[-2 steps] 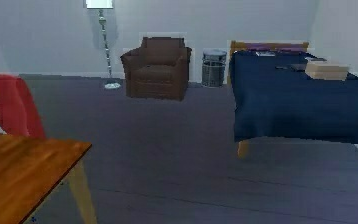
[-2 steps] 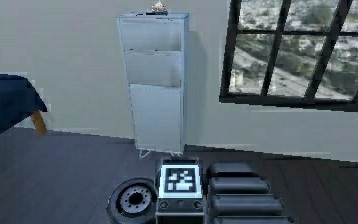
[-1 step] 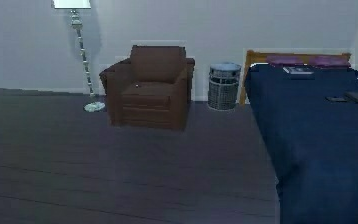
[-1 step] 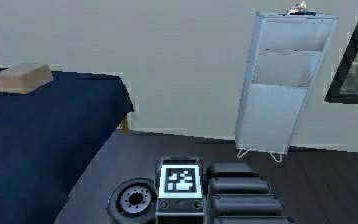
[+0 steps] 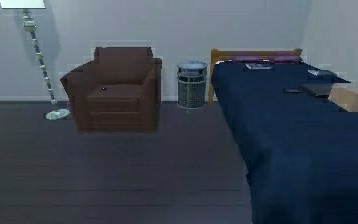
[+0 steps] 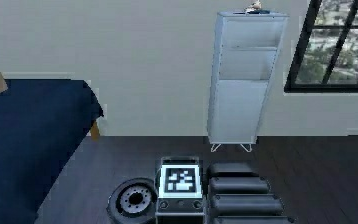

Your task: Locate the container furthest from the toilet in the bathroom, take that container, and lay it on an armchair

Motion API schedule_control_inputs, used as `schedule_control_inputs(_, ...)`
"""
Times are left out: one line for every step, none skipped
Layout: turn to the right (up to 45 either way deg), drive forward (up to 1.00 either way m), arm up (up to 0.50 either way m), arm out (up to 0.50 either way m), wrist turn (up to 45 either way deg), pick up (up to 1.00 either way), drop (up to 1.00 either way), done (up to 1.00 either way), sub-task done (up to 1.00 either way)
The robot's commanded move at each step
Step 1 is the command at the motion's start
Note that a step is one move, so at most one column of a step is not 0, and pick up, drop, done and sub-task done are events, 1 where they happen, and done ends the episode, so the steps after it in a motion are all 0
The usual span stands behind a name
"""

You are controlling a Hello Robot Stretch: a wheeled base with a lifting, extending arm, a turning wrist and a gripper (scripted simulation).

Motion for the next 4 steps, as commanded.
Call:
schedule_control_inputs(0.0,0.20,0.00,0.00,0.0,0.00,0.00,0.00,0.00)
schedule_control_inputs(-27.0,0.00,0.00,0.00,0.0,0.00,0.00,0.00,0.00)
schedule_control_inputs(0.0,1.00,0.00,0.00,0.0,0.00,0.00,0.00,0.00)
schedule_control_inputs(-3.0,0.00,0.00,0.00,0.0,0.00,0.00,0.00,0.00)
